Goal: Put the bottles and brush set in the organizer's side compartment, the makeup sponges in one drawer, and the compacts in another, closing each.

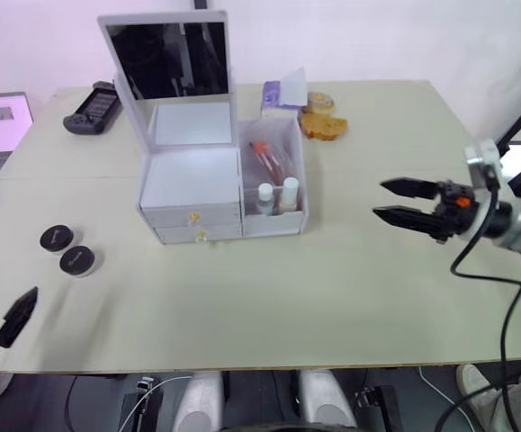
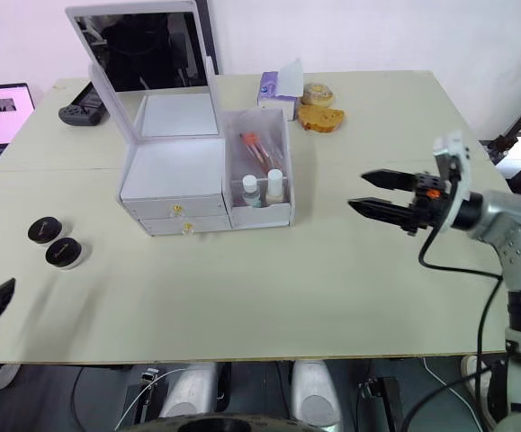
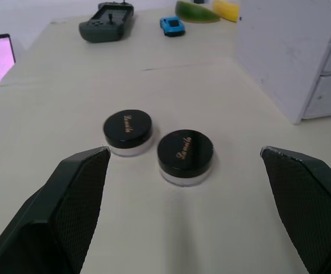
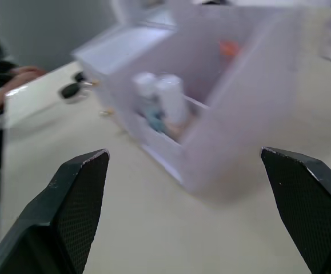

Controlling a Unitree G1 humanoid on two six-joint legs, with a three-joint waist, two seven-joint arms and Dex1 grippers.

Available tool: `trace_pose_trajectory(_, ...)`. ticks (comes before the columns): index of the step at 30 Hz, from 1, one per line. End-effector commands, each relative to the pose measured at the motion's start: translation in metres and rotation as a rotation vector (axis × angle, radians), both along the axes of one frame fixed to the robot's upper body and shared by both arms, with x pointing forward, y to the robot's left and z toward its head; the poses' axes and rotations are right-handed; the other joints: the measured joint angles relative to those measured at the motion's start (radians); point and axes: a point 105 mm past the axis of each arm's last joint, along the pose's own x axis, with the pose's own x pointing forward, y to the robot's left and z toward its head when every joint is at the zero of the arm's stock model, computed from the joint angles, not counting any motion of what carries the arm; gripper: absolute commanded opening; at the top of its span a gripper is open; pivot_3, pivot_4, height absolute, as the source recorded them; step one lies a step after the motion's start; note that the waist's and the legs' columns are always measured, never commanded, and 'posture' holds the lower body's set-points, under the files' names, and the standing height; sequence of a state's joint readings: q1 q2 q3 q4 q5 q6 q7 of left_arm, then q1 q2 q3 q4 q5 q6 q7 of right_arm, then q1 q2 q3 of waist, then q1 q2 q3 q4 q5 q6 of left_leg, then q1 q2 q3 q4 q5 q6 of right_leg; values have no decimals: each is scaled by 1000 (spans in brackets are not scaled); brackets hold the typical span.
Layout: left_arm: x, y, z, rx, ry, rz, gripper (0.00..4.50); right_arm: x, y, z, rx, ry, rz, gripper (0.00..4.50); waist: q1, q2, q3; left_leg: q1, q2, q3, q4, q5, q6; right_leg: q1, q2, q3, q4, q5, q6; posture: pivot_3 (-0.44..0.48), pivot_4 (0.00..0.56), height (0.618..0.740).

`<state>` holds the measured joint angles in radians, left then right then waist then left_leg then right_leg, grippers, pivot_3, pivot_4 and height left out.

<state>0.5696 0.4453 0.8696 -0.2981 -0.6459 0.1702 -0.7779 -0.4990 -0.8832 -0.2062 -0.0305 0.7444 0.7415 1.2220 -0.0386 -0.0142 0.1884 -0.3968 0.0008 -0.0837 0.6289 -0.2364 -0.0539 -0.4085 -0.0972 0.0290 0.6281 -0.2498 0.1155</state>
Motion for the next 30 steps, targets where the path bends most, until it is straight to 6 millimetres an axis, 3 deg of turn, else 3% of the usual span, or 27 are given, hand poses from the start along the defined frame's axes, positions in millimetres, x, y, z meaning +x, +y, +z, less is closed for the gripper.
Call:
trace_pose_trajectory(1,-3,-3,-1,31,-18,47,4437,-13,32,26,-66,-77,152,4500,0,0,0,0,0,0,0,0,0,0,0,0,0,0,0,0,150,740)
trace_pose_trajectory(6,3,-14,-14,14,-23,80,4437,-15,61,54,-110,-180,234,4500,7,-1,0,-2,0,0,1,0,0,-2,0,0,0,0,0,0,150,740)
trace_pose_trajectory(9,9,-28,-24,-25,-32,84,4437,-30,79,80,-110,-247,337,4500,11,-1,0,-5,0,0,1,0,0,-3,0,-1,-2,0,0,0,150,740)
trace_pose_trajectory(13,15,-39,-33,-17,-27,88,4437,-37,93,92,-97,-282,381,4500,21,-3,-1,-8,0,-1,1,0,0,-7,0,-1,-2,1,0,0,150,740)
trace_pose_trajectory(18,25,-75,-40,-13,-10,-30,4437,-38,105,85,-115,-273,380,4500,26,-3,-1,-10,0,-1,2,0,0,-7,0,-1,-2,1,0,0,150,740)
trace_pose_trajectory(25,45,-151,-37,7,-9,-225,4437,-39,112,68,-174,-269,366,4500,25,-3,-1,-10,0,-1,2,0,0,-7,0,-2,-1,1,0,0,150,740)
trace_pose_trajectory(30,71,-191,-33,-42,-38,-213,4437,-37,106,61,-224,-269,315,4500,26,-2,-1,-10,0,-1,2,0,0,-7,0,-2,0,1,0,0,150,740)
